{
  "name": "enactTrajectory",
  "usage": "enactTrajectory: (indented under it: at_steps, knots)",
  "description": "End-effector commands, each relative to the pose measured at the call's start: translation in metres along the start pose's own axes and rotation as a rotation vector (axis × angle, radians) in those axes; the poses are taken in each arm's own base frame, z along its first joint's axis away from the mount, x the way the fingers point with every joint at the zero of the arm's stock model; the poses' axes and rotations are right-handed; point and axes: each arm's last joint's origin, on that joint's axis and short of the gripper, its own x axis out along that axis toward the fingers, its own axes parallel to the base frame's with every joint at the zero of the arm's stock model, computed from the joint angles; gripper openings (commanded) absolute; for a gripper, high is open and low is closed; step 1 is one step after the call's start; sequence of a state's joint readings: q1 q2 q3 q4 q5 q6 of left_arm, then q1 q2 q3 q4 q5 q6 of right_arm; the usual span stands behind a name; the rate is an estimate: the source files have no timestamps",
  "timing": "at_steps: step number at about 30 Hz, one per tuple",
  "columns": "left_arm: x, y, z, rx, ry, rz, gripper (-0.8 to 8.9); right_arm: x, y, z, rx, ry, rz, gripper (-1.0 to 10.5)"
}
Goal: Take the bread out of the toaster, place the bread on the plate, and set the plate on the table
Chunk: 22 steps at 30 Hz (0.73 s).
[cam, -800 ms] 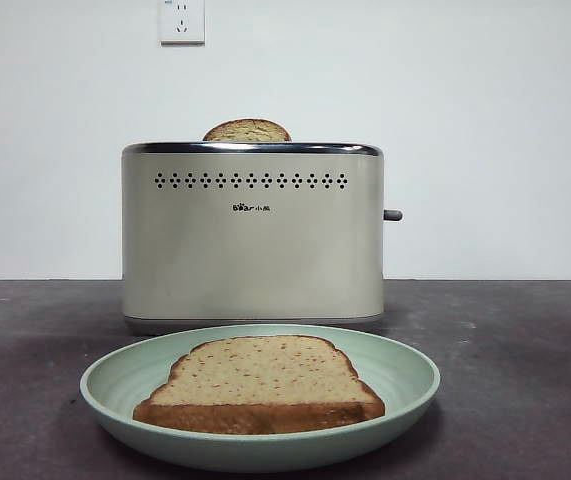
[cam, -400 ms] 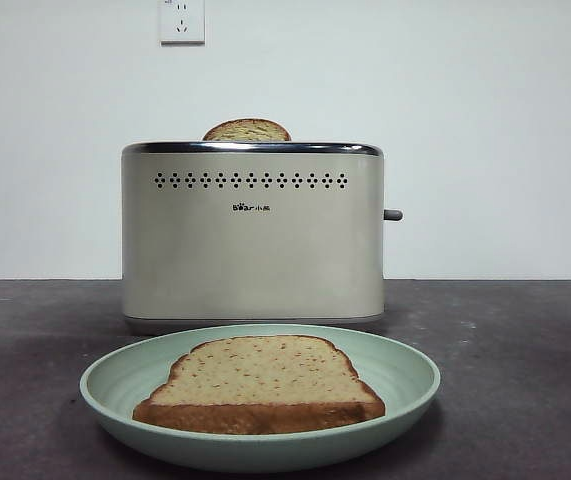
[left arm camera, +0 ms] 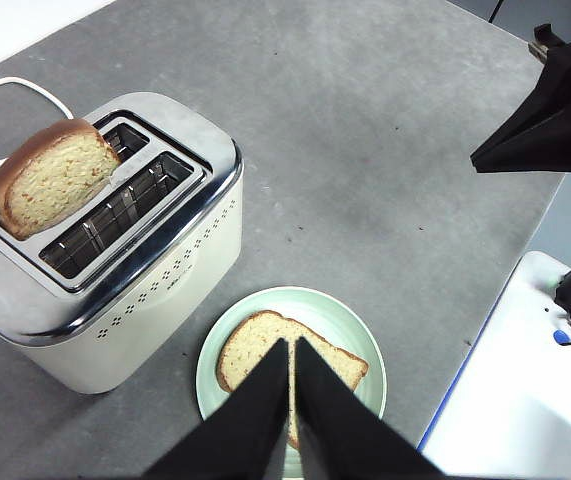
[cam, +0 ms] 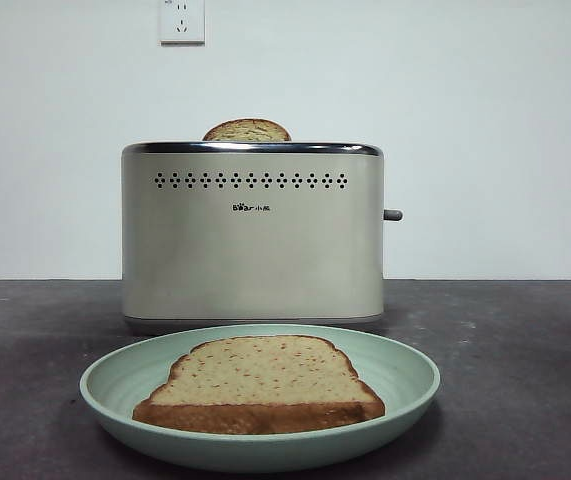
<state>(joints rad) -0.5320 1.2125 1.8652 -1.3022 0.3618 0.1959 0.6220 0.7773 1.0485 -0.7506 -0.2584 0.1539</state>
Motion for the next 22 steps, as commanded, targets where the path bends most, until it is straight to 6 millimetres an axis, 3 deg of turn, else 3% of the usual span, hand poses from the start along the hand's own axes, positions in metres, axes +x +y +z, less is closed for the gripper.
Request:
enactTrajectory:
  at_steps: [1,12,18,22]
  knots:
    - [-0.001,0.0,0.006,0.009,-0.022,0.003,0.08,-0.003,0.003,0.004,-0.019,-0.024,0.01,0.1]
    - [0.0,0.003,0.007,0.003,-0.028,0.012,0.07,-0.003,0.003,0.004,-0.02,-0.025,0.01,0.1]
    - [-0.031,0.008,0.004,0.055,-0.24,0.135,0.08,-0.003,0.003,0.004,-0.02,-0.025,0.01,0.1]
    - [-0.047,0.01,-0.017,0.08,-0.413,0.25,0.08,-0.003,0.003,0.004,-0.02,-0.025,0.011,0.1]
